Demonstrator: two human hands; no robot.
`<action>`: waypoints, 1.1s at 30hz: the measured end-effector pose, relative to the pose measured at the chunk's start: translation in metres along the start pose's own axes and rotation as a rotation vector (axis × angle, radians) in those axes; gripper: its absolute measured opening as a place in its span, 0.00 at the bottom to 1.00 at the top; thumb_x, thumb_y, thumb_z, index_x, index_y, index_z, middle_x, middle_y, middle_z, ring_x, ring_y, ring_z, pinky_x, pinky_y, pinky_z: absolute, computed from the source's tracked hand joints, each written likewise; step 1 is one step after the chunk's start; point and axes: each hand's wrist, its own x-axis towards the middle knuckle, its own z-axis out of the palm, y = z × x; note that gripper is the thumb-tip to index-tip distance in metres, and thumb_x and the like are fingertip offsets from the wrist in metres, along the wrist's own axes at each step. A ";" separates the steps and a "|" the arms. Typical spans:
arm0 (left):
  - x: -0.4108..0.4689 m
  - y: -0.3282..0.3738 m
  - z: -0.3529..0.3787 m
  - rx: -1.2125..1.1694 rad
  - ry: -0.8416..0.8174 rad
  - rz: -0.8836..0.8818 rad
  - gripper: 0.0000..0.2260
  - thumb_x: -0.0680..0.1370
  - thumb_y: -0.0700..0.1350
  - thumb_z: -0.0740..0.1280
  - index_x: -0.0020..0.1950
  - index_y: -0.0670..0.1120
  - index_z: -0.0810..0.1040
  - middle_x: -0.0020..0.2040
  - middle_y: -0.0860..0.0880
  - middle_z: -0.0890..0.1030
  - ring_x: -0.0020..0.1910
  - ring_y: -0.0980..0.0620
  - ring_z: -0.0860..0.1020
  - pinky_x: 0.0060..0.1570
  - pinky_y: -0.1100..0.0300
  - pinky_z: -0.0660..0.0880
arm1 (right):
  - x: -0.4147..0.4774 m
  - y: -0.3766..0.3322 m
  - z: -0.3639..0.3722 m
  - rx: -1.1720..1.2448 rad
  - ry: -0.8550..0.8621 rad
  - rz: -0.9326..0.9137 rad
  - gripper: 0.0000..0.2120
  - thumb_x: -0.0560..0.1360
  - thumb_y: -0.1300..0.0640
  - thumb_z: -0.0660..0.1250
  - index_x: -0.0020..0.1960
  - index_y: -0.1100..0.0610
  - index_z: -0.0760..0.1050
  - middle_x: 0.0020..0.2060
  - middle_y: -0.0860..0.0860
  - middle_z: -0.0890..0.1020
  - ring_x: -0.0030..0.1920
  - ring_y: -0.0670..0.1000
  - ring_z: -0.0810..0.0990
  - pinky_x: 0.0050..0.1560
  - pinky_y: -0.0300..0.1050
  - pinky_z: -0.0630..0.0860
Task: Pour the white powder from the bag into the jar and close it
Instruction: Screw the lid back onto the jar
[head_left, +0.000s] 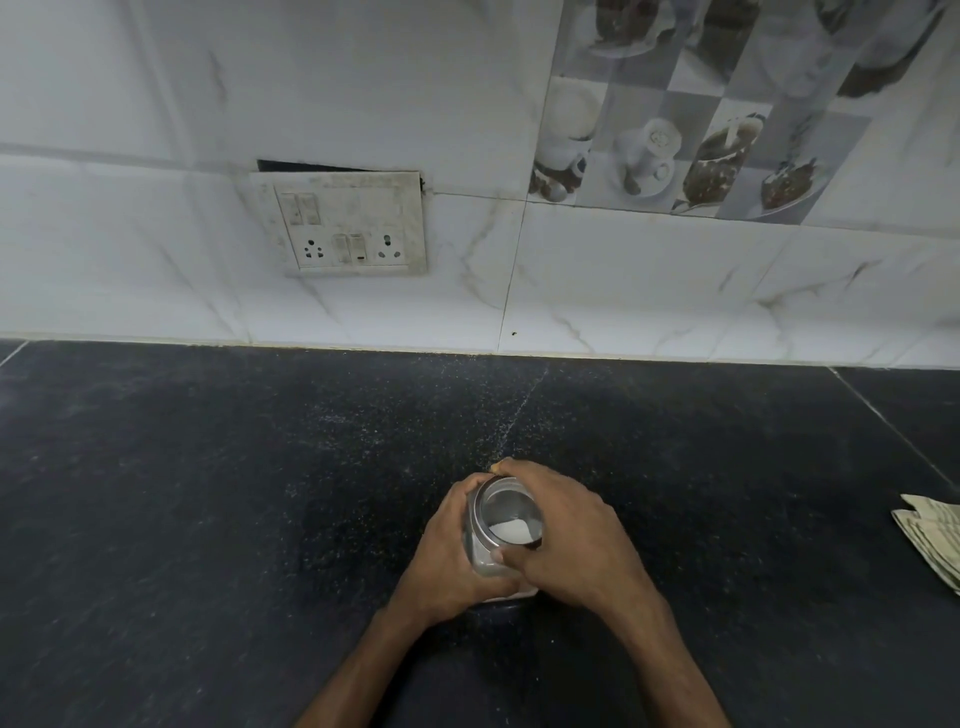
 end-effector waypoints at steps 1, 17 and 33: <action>0.001 -0.001 -0.001 0.005 -0.014 0.000 0.45 0.58 0.58 0.85 0.71 0.61 0.67 0.65 0.56 0.77 0.65 0.53 0.78 0.60 0.56 0.76 | 0.002 0.000 0.000 -0.030 0.020 0.016 0.43 0.65 0.43 0.77 0.74 0.38 0.59 0.70 0.38 0.73 0.69 0.45 0.73 0.66 0.44 0.70; 0.007 0.007 -0.012 -0.026 -0.058 0.051 0.38 0.64 0.47 0.83 0.68 0.62 0.68 0.63 0.58 0.79 0.62 0.54 0.80 0.56 0.67 0.76 | 0.008 0.016 0.045 -0.065 0.142 -0.208 0.28 0.74 0.37 0.63 0.71 0.44 0.67 0.73 0.48 0.70 0.69 0.51 0.68 0.67 0.47 0.71; 0.087 -0.006 -0.042 0.060 -0.117 0.004 0.35 0.65 0.49 0.80 0.67 0.62 0.68 0.63 0.54 0.78 0.60 0.55 0.80 0.56 0.55 0.79 | 0.089 0.023 0.064 0.113 0.334 -0.168 0.23 0.77 0.45 0.66 0.68 0.54 0.77 0.71 0.57 0.74 0.68 0.60 0.69 0.68 0.53 0.69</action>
